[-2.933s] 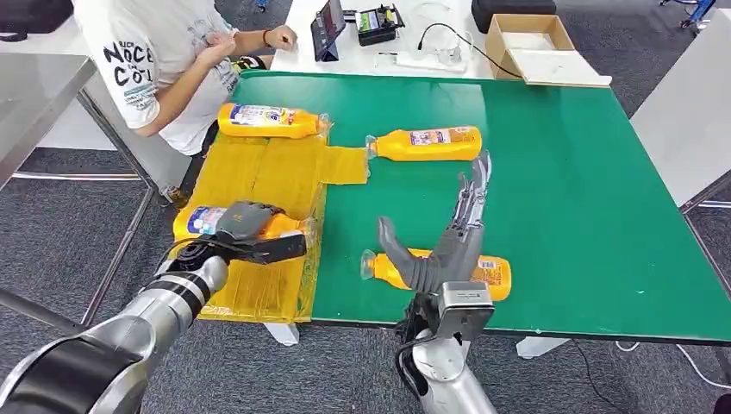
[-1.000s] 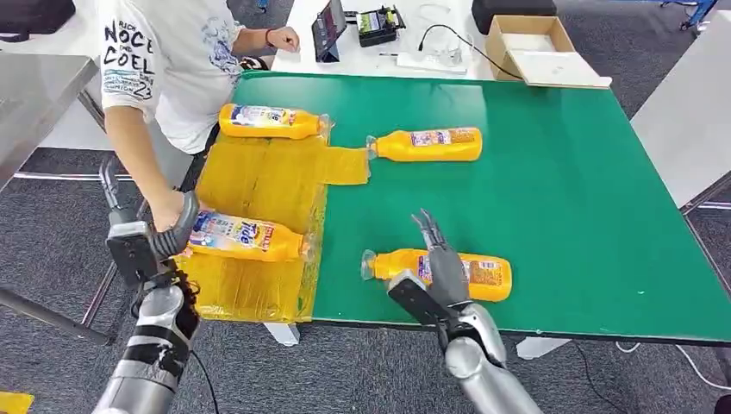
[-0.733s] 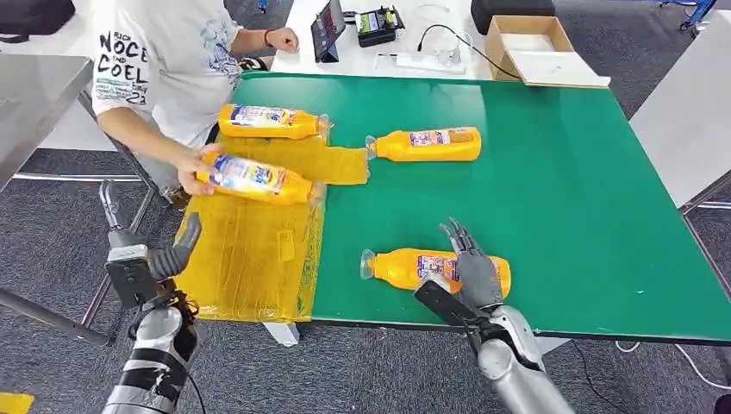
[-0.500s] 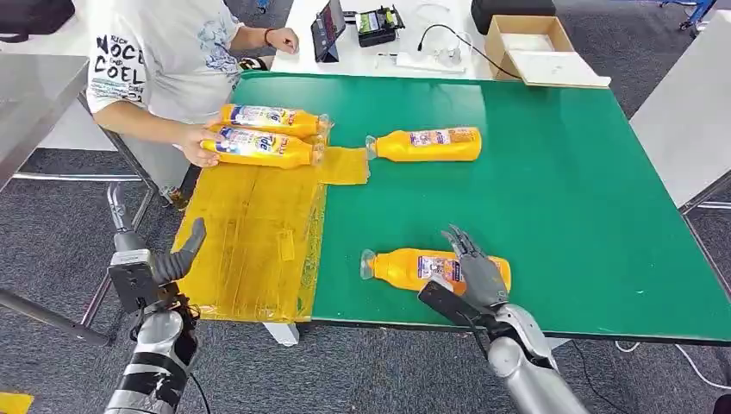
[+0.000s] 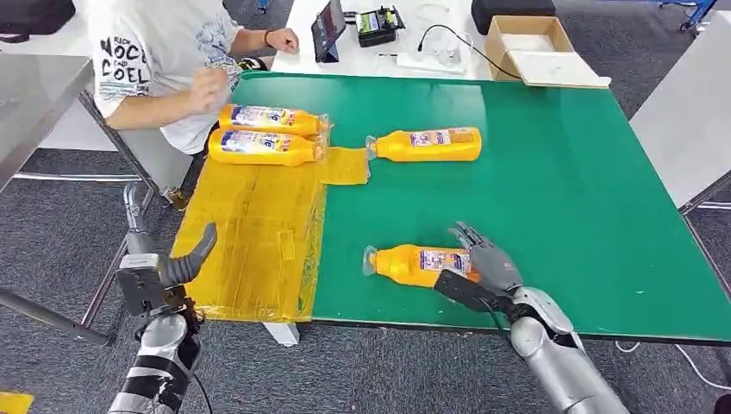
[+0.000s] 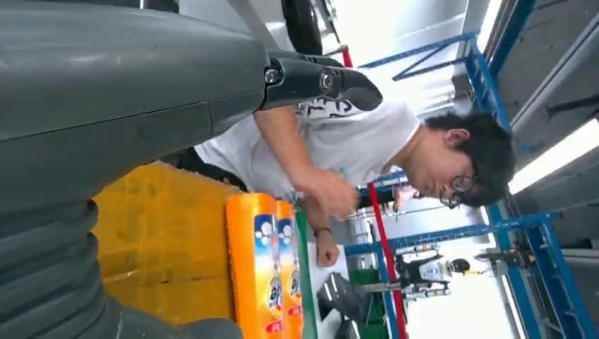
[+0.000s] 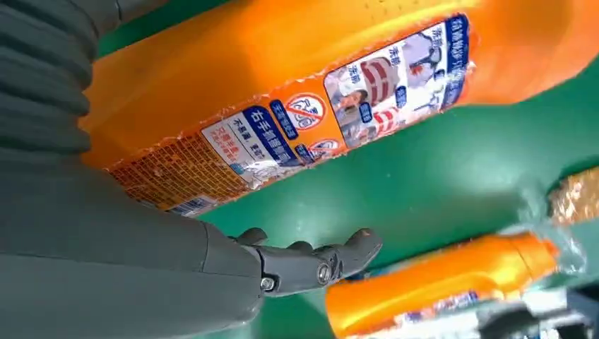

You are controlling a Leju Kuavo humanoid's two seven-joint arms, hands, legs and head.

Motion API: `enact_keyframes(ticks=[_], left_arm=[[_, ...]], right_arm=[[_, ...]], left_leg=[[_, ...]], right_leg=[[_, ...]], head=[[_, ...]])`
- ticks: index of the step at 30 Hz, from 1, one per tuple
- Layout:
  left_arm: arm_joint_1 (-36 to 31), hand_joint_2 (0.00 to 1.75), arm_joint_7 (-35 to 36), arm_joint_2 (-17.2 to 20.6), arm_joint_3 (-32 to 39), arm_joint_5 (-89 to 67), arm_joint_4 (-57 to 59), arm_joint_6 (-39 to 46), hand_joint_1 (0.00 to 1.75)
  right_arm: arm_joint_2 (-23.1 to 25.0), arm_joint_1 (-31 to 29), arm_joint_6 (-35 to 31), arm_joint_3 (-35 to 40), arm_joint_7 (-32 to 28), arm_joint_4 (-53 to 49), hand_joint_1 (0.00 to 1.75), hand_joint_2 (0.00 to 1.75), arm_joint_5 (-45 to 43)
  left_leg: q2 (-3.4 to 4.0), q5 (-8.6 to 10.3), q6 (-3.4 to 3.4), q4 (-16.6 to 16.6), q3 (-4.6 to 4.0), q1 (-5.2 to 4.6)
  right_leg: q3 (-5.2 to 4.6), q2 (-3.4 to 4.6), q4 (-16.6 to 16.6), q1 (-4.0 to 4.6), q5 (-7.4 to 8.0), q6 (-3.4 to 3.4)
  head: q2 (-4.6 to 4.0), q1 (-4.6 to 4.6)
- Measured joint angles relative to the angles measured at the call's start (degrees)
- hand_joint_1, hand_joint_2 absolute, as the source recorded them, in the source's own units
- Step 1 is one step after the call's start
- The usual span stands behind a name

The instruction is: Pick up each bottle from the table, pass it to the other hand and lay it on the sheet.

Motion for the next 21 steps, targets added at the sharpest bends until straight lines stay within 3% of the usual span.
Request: enact_keyframes(ticks=[13,21], left_arm=[[-1.1,1.75,0.0,-0.1,-0.6,0.4,4.5,-5.3,0.00],[-1.9,1.75,0.0,-0.3,-1.4,1.3,6.7,-6.6,0.00]], right_arm=[[-5.2,-12.9,15.5,7.7,1.6,11.0,0.00,1.75,-2.9],[-6.1,-16.3,18.9,11.7,2.7,14.0,0.00,1.75,-3.9]], left_leg=[[0.00,0.07,0.10,0.0,0.04,-0.09],[0.00,0.07,0.10,0.0,0.03,-0.10]], right_leg=[[0.04,0.00,0.0,-0.09,0.06,0.07],[0.03,0.00,0.0,-0.10,0.06,0.07]], head=[[0.00,0.00],[0.00,0.02]])
